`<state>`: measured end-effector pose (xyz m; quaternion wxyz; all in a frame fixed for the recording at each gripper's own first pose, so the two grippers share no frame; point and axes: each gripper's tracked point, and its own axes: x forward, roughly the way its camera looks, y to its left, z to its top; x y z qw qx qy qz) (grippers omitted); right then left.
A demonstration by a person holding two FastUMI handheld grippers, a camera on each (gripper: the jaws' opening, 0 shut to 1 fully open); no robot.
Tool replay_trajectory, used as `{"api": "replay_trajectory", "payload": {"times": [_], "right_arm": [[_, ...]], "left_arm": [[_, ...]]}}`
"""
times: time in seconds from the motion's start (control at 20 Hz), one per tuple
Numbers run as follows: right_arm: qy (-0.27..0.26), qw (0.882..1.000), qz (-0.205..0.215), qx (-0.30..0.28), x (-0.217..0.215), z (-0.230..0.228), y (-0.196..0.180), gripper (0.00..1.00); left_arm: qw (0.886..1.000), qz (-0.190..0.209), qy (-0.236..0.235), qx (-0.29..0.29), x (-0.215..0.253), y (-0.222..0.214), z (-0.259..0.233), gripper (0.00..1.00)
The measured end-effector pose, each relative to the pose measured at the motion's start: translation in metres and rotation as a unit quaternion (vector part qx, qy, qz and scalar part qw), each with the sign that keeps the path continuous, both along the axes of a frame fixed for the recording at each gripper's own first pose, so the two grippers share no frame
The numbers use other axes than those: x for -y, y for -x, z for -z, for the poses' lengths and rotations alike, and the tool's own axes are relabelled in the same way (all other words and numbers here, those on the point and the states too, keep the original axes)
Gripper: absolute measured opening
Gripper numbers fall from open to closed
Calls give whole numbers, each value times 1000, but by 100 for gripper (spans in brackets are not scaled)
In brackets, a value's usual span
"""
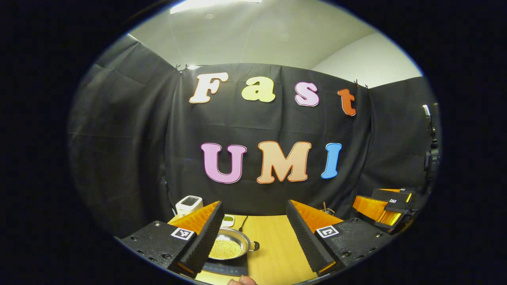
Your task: First push the handle of the pot to place it horizontally, then grasp the pot with both hands and set it on the induction cooktop.
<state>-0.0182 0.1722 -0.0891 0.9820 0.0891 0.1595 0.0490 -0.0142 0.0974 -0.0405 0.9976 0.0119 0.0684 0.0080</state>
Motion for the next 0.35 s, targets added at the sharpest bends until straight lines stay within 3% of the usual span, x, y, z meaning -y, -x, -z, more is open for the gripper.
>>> {"api": "replay_trajectory", "payload": {"times": [0.1,0.3,0.35], "right_arm": [[10,1000,-3,3,5,-4,12,93],[-15,999,1,33,11,-33,2,94],[-18,999,-4,29,16,-32,4,100]], "left_arm": [[1000,-10,6,-7,-4,17,0,95],[998,-32,-44,26,-15,26,-34,94],[998,-37,-48,26,-12,26,-35,94]]}}
